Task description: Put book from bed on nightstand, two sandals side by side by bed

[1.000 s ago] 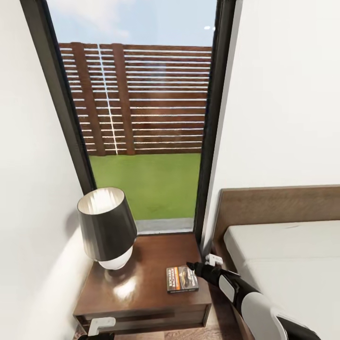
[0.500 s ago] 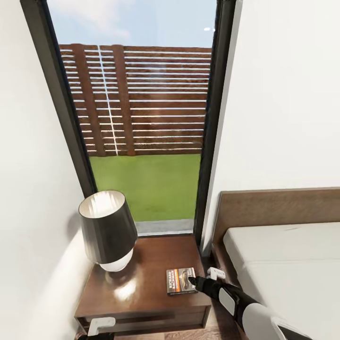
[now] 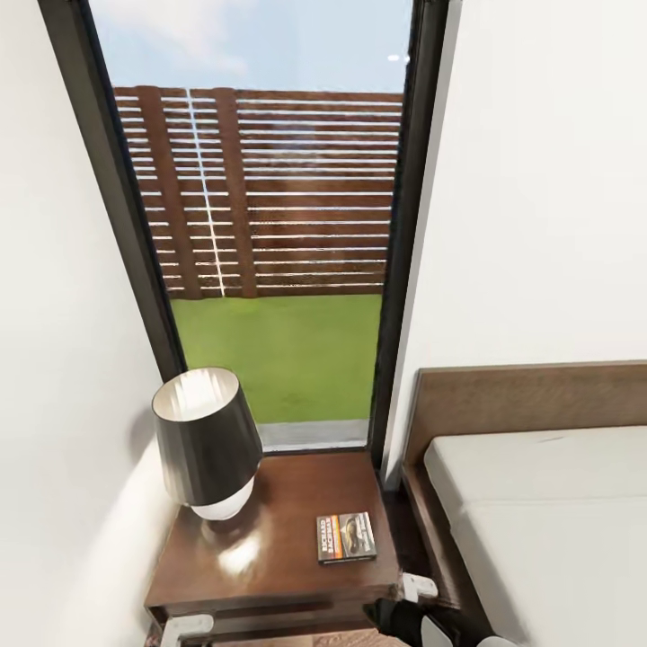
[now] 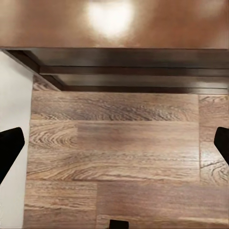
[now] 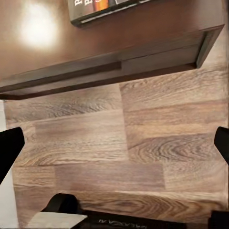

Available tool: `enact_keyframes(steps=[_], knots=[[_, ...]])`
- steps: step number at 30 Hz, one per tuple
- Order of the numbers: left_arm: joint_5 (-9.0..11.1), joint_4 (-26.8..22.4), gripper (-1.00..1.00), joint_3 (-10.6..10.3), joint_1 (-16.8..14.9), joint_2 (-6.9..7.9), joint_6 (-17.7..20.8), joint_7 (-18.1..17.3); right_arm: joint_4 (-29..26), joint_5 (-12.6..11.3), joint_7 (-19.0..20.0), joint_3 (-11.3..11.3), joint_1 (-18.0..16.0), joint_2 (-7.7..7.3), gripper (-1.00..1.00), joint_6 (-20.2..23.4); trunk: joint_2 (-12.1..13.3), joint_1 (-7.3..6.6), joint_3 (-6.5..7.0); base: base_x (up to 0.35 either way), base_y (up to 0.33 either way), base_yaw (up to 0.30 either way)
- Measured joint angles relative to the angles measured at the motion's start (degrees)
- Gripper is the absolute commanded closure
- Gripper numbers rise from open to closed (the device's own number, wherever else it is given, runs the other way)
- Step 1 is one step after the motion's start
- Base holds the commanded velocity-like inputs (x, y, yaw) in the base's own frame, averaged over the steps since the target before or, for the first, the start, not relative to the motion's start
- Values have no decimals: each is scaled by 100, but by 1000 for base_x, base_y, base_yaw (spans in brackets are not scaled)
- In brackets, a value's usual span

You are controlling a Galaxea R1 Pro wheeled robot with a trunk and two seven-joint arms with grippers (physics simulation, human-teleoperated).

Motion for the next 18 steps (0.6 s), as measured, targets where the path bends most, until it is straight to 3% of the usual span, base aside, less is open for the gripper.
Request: enact_keyframes(steps=[5, 18], knots=[[14, 11, -100, 8, 208, 7, -46, 100, 294, 174, -170, 0, 260, -2, -100, -148, 201, -110, 89, 0, 0, 0], [36, 18, -100, 17, 795, 85, -65, 207, 384, 249, -248, -5, 989, -19, -100, -221, 722, -396, 323, 0, 0, 0]])
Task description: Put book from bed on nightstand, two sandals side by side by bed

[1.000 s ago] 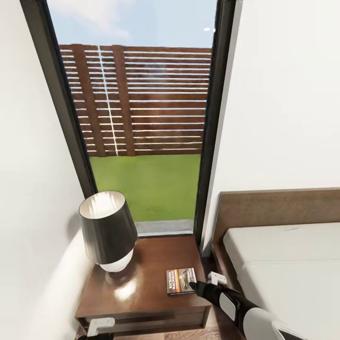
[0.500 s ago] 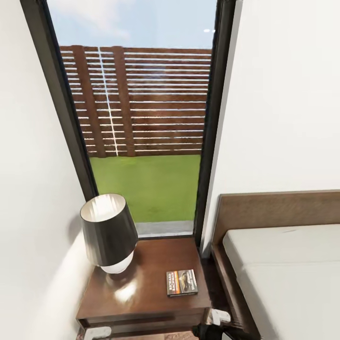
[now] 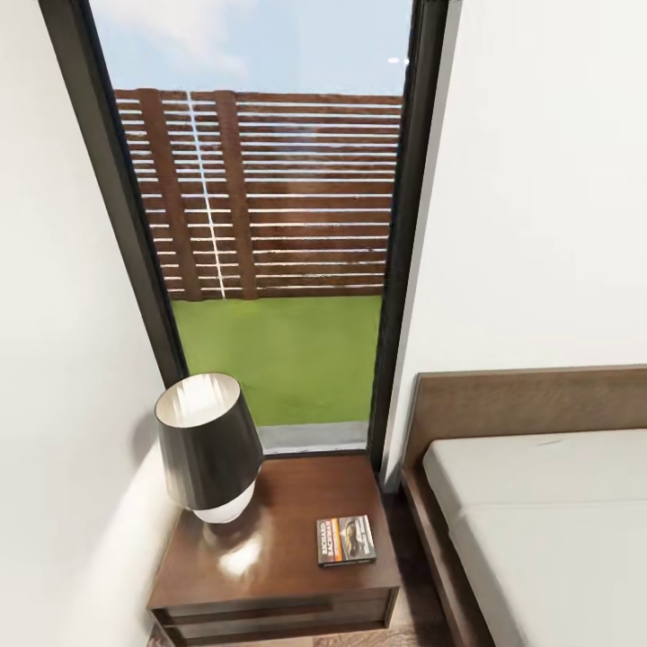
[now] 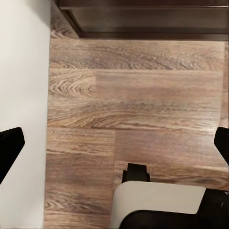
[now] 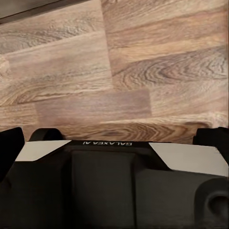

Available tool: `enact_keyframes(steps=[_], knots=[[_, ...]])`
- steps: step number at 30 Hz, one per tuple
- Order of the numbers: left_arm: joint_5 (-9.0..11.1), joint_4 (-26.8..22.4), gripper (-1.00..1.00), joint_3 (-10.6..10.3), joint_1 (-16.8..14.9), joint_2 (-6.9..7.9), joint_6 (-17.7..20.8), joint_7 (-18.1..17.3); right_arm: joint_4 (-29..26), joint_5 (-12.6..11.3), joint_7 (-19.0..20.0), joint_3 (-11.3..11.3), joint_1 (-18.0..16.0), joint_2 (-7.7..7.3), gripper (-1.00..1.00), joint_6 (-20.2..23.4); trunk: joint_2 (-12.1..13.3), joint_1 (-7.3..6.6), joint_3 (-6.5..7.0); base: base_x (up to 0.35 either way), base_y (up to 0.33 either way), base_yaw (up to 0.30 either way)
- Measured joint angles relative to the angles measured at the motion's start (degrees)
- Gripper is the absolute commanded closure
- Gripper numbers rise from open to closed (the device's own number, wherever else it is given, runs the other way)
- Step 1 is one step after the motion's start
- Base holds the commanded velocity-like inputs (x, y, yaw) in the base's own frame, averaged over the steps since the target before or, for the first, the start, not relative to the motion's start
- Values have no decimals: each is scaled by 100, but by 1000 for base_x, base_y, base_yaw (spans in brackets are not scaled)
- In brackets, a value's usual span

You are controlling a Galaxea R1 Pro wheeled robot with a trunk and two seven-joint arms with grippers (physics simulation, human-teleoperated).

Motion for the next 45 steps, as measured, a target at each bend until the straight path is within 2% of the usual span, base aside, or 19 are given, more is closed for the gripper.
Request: enact_keyframes(steps=[5, 15, 23, 29, 43, 45], knots=[[0, -3, -100, 0, 141, 10, -9, 4, -32, -1, -5, -6, 167, -44, -100, -2, 201, -110, 90, 0, 0, 0], [0, -4, -100, -3, 219, 14, -15, 11, -44, 3, -14, -3, 454, -149, -100, -3, 602, -330, 270, 0, 0, 0], [0, -4, -100, -7, 230, 7, -14, 12, -21, -1, -17, -1, 677, -358, -100, -2, 923, -505, 414, 0, 0, 0], [0, -6, -100, -7, 231, 6, -14, 11, -13, -5, -17, -1, 767, -449, -100, 0, 1164, -637, 522, 0, 0, 0], [-8, -5, -100, -9, 232, 6, -13, 11, 15, -11, -23, 0, 969, -509, -100, 10, 1727, -945, 774, 0, 0, 0], [-8, -5, -100, -9, 232, 6, -13, 8, 17, -13, -22, -1, 989, -508, -100, 10, 1728, -946, 775, 0, 0, 0]])
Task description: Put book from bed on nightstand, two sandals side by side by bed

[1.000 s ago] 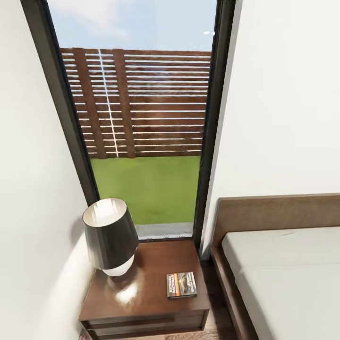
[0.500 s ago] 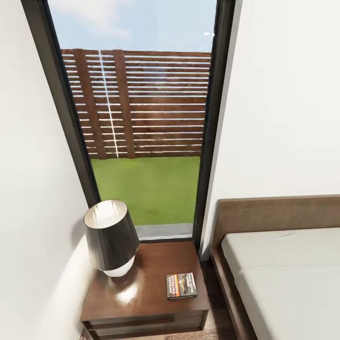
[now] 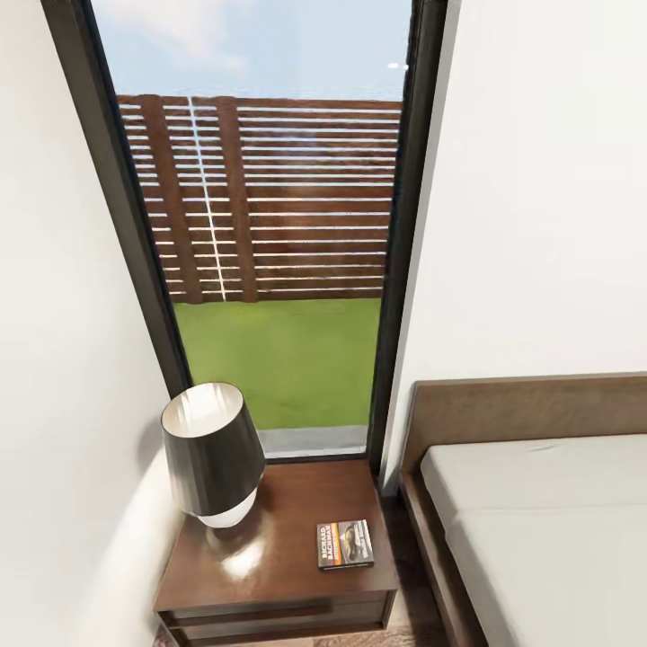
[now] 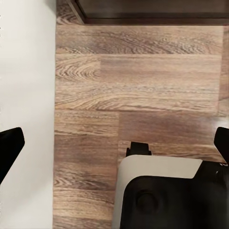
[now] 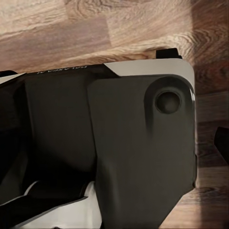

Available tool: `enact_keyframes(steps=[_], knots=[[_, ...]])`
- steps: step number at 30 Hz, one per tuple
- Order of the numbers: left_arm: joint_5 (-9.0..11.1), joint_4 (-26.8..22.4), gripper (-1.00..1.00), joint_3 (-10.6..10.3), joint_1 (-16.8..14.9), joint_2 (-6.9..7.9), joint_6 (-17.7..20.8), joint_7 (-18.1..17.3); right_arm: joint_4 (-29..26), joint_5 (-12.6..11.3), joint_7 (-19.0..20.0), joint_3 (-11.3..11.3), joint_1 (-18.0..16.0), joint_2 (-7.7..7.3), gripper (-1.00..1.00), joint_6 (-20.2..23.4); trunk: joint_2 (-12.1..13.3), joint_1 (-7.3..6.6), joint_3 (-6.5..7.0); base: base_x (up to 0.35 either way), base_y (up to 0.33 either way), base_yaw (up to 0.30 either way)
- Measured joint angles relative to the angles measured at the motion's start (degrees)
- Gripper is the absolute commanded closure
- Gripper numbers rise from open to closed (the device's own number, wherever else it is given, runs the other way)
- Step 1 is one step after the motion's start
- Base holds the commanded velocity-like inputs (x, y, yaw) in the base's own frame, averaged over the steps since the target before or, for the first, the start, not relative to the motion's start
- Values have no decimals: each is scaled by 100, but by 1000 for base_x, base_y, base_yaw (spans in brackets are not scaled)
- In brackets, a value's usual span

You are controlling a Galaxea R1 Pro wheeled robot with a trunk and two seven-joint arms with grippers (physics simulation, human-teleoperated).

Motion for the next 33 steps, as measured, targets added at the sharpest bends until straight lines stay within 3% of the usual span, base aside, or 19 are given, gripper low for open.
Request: enact_keyframes(steps=[33], knots=[[-45, 0, -100, -35, 0, -55, 24, -22, 12, -7, 0, -8, 36, 5, -100, 0, 0, 0, 0, 0, 0, 0]])
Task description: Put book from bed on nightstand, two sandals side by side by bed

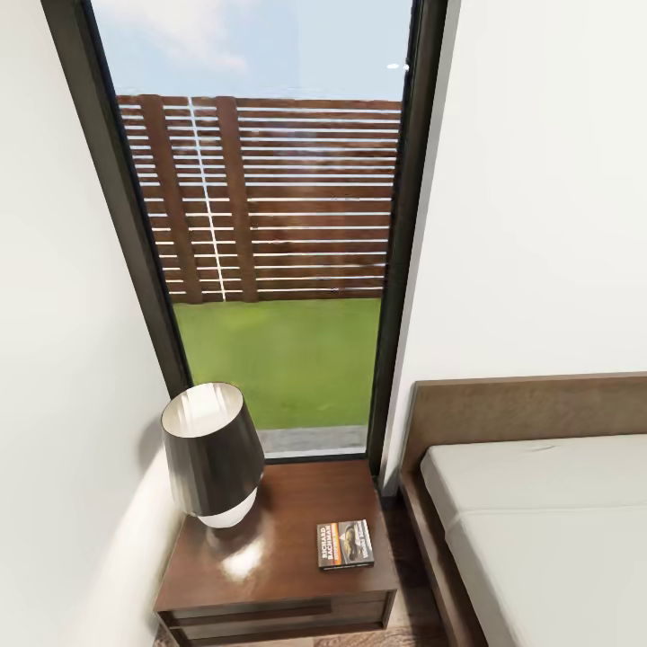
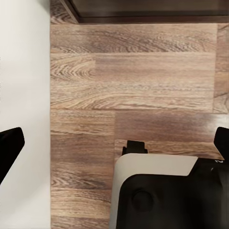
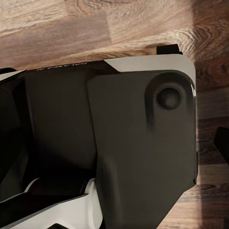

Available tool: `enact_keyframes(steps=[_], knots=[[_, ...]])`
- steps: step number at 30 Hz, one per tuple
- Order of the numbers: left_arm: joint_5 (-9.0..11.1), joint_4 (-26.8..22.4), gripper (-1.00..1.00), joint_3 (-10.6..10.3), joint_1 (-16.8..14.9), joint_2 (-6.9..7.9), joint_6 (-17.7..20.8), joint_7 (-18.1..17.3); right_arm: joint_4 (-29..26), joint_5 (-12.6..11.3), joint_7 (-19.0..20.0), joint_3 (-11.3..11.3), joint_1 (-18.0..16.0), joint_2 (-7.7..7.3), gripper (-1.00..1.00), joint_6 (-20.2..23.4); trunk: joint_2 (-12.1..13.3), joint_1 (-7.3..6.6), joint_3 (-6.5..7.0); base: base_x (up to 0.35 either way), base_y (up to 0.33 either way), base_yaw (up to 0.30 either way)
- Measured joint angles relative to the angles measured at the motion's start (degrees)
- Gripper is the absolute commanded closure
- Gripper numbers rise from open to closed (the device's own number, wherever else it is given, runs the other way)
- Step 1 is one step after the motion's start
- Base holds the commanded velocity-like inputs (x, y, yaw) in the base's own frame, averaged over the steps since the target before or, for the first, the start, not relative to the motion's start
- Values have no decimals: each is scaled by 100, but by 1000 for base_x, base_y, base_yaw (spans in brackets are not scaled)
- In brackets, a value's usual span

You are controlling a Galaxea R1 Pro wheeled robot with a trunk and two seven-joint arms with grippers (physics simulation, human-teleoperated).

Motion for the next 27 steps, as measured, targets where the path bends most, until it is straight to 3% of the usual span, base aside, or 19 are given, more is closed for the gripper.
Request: enact_keyframes(steps=[27], knots=[[1, 0, -100, 0, 0, 5, 1, -3, 0, 0, 0, -1, 0, 0, -100, 0, 0, 0, 0, 0, 0, 0]])
